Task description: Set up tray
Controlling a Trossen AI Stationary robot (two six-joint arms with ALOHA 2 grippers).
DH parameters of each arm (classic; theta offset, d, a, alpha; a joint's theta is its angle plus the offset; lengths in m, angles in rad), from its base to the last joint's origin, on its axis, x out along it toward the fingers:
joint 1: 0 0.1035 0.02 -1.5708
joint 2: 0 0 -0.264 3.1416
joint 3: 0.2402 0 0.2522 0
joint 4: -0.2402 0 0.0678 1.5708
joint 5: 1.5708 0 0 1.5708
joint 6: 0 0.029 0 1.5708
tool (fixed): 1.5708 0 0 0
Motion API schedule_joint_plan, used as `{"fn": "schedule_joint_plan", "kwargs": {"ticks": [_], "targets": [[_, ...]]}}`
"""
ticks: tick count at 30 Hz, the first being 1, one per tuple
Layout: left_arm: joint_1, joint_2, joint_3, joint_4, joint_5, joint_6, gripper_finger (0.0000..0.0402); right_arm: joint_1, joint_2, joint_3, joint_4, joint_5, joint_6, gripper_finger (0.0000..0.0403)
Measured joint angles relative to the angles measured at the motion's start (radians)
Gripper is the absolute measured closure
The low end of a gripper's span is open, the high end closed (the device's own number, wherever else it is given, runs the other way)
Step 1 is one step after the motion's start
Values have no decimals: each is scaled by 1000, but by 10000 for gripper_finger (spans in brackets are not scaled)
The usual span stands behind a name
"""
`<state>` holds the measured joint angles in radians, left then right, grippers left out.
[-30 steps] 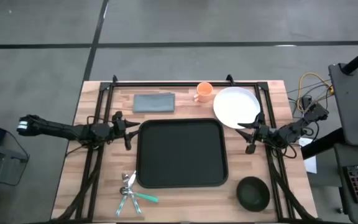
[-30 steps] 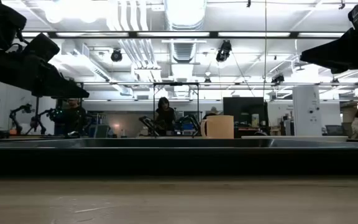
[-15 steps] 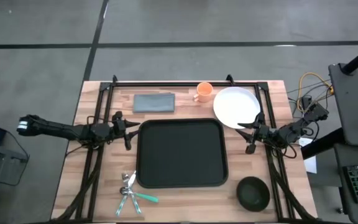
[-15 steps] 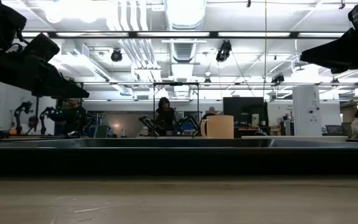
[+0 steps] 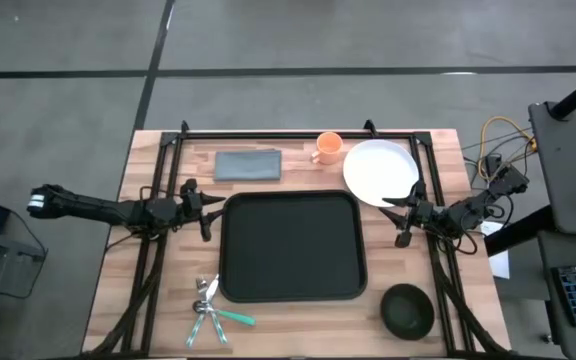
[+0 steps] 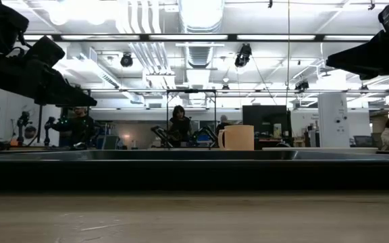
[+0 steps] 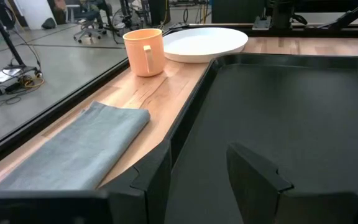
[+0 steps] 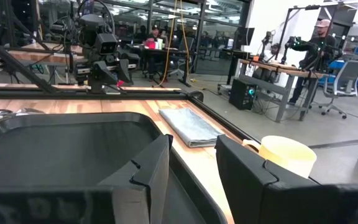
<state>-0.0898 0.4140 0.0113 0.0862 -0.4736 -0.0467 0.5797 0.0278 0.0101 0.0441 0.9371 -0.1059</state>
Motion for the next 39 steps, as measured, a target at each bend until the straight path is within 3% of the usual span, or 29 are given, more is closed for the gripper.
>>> {"fn": "schedule_joint_plan", "kwargs": {"ticks": [27, 35, 39], "targets": [[0, 0, 0, 0, 0, 2, 265, 0, 0, 0, 0, 0, -69, 280], [0, 0, 0, 0, 0, 3, 265, 0, 0, 0, 0, 0, 272, 280], [0, 0, 0, 0, 0, 4, 265, 0, 0, -1, -5, 64, 256, 280]]}}
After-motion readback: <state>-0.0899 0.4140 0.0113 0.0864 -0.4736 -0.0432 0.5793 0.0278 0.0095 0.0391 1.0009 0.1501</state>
